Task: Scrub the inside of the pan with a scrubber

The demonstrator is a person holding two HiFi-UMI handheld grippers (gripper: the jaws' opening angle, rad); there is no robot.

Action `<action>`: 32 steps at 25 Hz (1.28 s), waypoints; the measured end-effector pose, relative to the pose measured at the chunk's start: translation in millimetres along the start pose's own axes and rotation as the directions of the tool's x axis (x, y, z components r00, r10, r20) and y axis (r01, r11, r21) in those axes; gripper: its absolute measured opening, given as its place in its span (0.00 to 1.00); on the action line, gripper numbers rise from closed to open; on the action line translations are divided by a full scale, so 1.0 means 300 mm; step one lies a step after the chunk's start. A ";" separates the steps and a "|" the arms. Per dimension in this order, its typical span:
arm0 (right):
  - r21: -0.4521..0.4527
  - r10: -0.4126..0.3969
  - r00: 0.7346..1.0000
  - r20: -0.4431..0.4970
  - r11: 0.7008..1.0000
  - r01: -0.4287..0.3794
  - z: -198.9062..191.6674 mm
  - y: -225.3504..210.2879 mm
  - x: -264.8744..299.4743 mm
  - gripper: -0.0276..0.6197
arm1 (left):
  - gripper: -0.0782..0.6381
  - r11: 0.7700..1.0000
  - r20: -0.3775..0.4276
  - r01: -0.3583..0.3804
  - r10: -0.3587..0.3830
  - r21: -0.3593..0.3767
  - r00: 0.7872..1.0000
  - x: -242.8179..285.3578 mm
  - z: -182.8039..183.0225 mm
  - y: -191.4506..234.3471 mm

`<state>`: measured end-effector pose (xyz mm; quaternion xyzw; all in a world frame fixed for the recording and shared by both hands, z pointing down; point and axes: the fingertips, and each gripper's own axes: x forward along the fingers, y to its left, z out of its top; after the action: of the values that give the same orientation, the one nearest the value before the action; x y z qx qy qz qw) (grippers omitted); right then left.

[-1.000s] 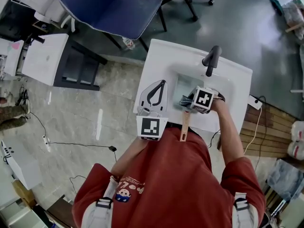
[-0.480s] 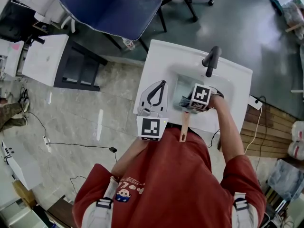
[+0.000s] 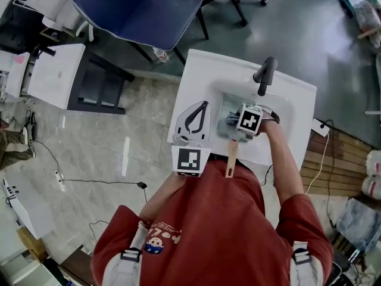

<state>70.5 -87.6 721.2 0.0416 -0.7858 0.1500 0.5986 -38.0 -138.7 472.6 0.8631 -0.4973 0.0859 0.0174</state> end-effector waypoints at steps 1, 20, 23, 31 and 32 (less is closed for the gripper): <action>0.003 -0.018 1.000 0.006 1.000 0.018 -0.003 -0.013 0.009 0.27 | 0.13 1.000 0.001 0.000 0.000 0.002 1.000 0.001 0.000 0.000; -0.061 -0.437 0.900 0.011 0.898 0.436 -0.036 -0.222 0.102 0.27 | 0.13 1.000 -0.005 0.007 -0.007 0.005 1.000 0.002 0.008 0.001; -0.056 -0.439 0.898 0.005 0.897 0.439 -0.039 -0.228 0.107 0.27 | 0.13 1.000 -0.007 0.004 -0.004 0.008 1.000 0.006 -0.007 0.000; 0.010 -0.437 0.898 0.053 0.899 0.437 -0.025 -0.214 0.050 0.28 | 0.13 1.000 0.010 0.005 -0.005 0.004 1.000 0.002 0.012 0.003; 0.008 -0.431 0.900 0.065 0.902 0.431 -0.015 -0.205 0.023 0.28 | 0.13 1.000 0.010 0.004 -0.004 0.005 1.000 0.002 0.014 0.004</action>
<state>87.8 -144.2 740.2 0.2173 -0.7767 0.0102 0.5911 -38.3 -140.2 468.5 0.8646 -0.4954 0.0827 0.0128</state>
